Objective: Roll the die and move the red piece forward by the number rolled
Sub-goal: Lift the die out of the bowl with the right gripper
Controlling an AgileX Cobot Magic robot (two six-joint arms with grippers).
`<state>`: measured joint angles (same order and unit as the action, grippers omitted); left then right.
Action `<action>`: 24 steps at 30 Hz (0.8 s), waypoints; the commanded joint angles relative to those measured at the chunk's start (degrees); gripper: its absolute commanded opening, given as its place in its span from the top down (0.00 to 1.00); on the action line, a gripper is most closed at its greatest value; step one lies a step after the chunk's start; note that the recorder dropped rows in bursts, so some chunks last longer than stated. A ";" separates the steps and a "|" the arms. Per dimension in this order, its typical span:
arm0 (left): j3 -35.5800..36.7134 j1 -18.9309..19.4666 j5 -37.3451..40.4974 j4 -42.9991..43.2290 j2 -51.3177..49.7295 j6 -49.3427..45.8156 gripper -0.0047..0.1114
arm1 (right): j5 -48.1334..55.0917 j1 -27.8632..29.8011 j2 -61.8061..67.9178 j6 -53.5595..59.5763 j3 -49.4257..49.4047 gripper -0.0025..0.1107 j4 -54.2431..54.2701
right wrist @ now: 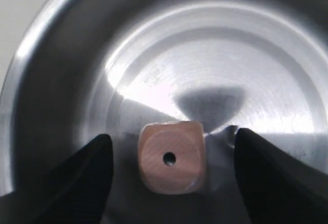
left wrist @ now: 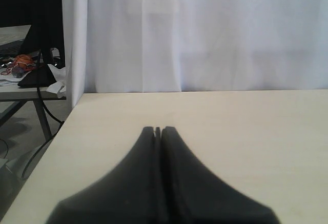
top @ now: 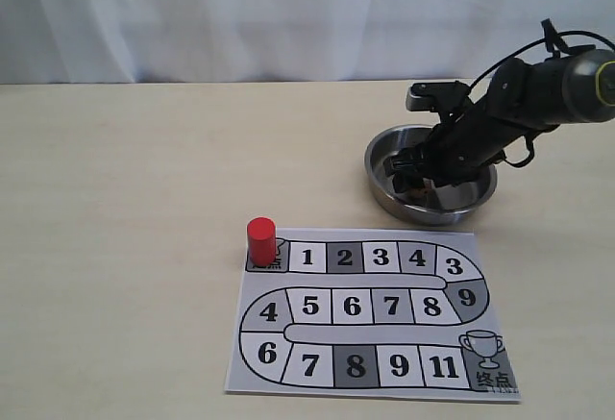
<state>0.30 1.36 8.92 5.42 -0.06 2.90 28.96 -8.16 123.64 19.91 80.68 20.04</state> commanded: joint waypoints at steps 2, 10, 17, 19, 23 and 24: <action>-0.30 -0.01 -0.76 -0.05 0.06 0.12 0.96 | -0.23 0.00 -0.15 -0.21 0.25 0.60 0.06; -0.30 -0.01 -0.76 -0.05 0.06 0.12 0.96 | 2.73 0.00 -0.15 -0.21 2.79 0.94 0.06; -0.30 -0.01 -0.76 -0.05 0.06 0.12 0.96 | 10.57 0.37 -5.70 -2.96 5.98 0.94 -5.38; -0.30 -0.01 -0.76 -0.05 0.06 0.12 0.96 | 12.02 0.37 -8.00 -7.23 5.98 0.94 -9.44; -0.30 -0.01 -0.76 -0.05 0.06 0.12 0.96 | 16.13 0.37 -11.73 -13.71 3.58 0.94 -17.76; -0.30 -0.01 -0.76 -0.05 0.06 0.12 0.96 | 16.38 0.37 -12.72 -15.30 2.41 0.94 -19.62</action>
<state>0.30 1.36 8.92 5.42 -0.06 2.90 43.37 -8.16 113.18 8.58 85.21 5.28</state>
